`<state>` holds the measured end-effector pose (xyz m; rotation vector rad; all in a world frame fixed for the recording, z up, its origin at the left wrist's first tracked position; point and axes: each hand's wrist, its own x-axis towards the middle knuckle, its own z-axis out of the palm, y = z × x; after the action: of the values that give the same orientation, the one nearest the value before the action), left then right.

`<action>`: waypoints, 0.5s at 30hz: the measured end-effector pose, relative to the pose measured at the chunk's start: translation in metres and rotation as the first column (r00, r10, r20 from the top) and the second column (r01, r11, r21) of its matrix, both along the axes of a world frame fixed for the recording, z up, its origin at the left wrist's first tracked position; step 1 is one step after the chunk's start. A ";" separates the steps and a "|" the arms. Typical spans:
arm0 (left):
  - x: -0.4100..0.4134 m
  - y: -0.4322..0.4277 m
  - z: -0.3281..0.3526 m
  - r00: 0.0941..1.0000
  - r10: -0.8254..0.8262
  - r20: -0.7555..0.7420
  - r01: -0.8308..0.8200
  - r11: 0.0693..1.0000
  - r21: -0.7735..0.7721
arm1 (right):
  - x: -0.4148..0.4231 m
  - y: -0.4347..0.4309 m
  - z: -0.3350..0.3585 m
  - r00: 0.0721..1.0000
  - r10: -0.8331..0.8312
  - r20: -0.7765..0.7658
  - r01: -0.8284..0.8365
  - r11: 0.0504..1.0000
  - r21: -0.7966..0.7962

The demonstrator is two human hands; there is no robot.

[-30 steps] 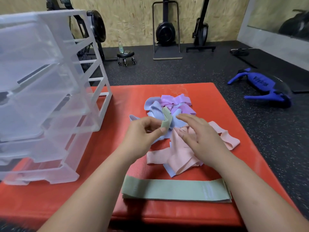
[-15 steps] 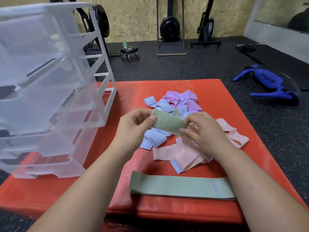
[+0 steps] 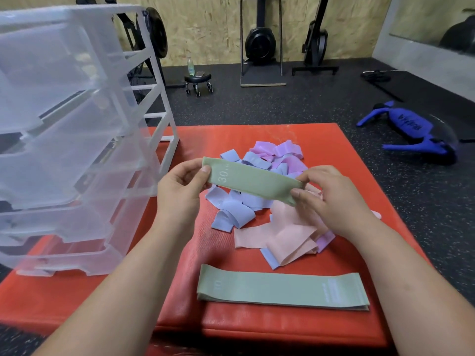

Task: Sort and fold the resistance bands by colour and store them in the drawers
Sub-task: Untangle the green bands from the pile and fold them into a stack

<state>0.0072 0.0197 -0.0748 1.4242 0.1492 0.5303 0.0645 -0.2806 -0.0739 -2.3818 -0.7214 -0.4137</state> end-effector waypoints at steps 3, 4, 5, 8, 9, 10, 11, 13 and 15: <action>-0.001 0.000 0.002 0.999 0.034 0.034 -0.033 0.999 -0.027 | -0.001 -0.005 0.006 0.999 0.005 0.035 -0.005 1.000 -0.008; -0.001 0.000 0.003 0.998 0.047 0.045 -0.045 0.998 -0.047 | -0.002 -0.007 0.007 1.000 -0.003 0.031 0.003 1.000 -0.011; -0.002 0.000 0.004 0.997 0.061 0.055 -0.057 0.996 -0.075 | -0.001 -0.011 0.007 1.000 -0.012 0.021 0.013 1.000 -0.014; -0.001 0.004 0.004 0.993 0.100 0.065 -0.091 0.987 -0.132 | 0.001 -0.024 0.007 0.999 -0.050 0.014 0.051 0.997 -0.062; -0.001 0.005 0.004 0.993 0.099 0.058 -0.090 0.987 -0.130 | 0.001 -0.029 0.007 0.998 -0.059 0.024 0.061 0.995 -0.081; -0.001 0.006 0.003 0.995 0.087 0.048 -0.082 0.990 -0.113 | 0.001 -0.032 0.007 0.997 -0.072 0.018 0.073 0.993 -0.089; -0.001 0.007 0.002 0.997 0.072 0.034 -0.069 0.994 -0.081 | 0.001 -0.036 0.007 0.996 -0.086 -0.006 0.085 0.993 -0.077; -0.002 0.006 0.000 0.999 0.050 0.002 -0.050 0.999 -0.012 | -0.002 -0.041 0.008 0.990 -0.110 -0.092 0.110 0.994 -0.013; -0.001 0.006 -0.001 0.999 0.042 -0.027 -0.041 0.998 0.037 | -0.006 -0.043 0.010 0.978 -0.106 -0.180 0.122 0.989 0.079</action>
<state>0.0061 0.0259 -0.0763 1.4668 0.1919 0.5499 0.0584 -0.3234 -0.0638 -2.3458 -0.4774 -0.2727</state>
